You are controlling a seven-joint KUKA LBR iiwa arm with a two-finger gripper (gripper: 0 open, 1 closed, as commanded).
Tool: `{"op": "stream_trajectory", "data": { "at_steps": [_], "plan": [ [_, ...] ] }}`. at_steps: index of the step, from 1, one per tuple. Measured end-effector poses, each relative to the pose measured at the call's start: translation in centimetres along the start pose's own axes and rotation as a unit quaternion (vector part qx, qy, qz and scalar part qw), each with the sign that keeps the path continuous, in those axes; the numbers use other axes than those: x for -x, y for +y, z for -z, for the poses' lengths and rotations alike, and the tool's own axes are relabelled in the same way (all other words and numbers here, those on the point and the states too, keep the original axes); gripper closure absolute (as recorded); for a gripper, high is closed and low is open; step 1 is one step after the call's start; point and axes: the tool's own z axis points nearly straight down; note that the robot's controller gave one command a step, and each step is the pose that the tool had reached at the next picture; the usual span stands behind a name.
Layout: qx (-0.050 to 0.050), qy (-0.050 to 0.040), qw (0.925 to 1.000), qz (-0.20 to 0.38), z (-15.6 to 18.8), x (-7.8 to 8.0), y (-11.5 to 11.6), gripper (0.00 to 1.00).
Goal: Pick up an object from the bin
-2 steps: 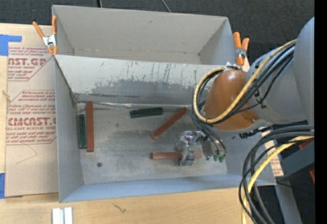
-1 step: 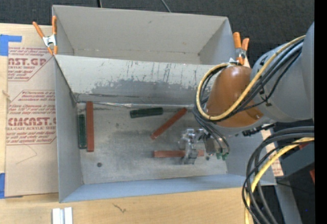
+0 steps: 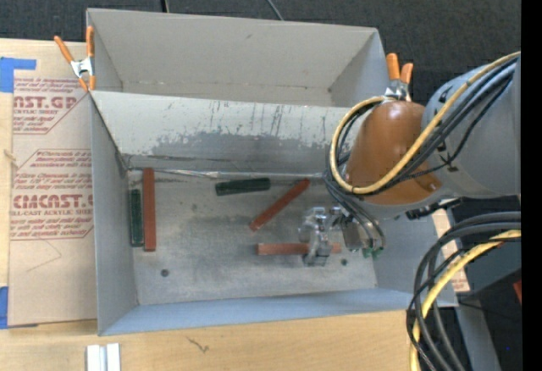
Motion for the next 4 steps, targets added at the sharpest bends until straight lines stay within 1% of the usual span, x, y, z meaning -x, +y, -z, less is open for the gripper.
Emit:
{"op": "stream_trajectory", "data": {
  "at_steps": [1, 2, 3, 4],
  "plan": [
    [0.000, -0.0011, 1.0000, 0.000, 1.1, 0.1, 0.0, 1.00],
    [0.000, 0.0023, 1.0000, 0.000, 2.3, -0.1, 0.0, 1.00],
    [0.000, 0.0021, 1.0000, 0.000, 4.4, -0.1, 0.0, 1.00],
    [0.000, -0.0004, 1.0000, 0.000, 6.2, 0.0, 0.0, 1.00]
  ]
}}
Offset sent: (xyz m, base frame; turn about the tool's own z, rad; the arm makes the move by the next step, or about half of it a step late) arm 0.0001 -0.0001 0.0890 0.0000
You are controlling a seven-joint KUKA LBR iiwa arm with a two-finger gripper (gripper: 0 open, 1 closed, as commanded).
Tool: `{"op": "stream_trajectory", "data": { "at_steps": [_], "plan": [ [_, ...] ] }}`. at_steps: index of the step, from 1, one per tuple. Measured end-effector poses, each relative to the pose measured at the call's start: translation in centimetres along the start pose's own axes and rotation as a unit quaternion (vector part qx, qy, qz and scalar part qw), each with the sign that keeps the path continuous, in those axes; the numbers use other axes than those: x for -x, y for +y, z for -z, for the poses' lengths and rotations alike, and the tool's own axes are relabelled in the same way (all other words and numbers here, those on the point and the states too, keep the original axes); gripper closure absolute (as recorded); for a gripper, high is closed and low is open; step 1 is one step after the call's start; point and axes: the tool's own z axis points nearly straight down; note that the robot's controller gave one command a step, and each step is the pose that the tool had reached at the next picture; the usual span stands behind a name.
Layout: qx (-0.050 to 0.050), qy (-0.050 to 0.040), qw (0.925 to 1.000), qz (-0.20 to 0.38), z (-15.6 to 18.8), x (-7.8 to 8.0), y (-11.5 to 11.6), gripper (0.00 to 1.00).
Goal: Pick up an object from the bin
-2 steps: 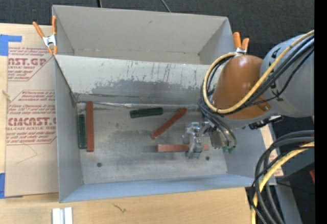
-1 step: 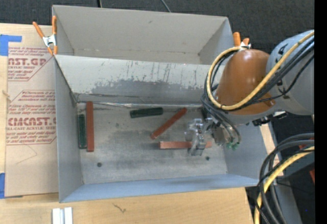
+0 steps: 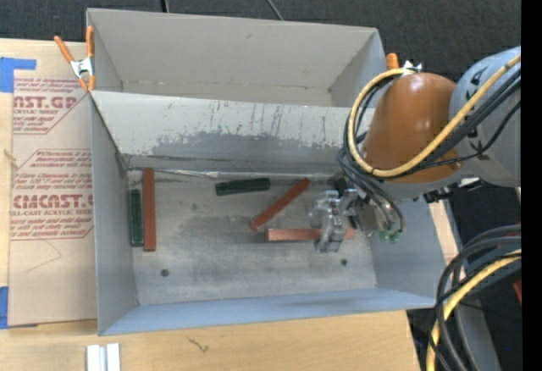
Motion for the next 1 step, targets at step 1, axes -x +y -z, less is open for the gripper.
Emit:
{"op": "stream_trajectory", "data": {
  "at_steps": [1],
  "plan": [
    [0.000, -0.0014, 1.0000, 0.000, 1.21, 0.04, 0.00, 1.00]
  ]
}}
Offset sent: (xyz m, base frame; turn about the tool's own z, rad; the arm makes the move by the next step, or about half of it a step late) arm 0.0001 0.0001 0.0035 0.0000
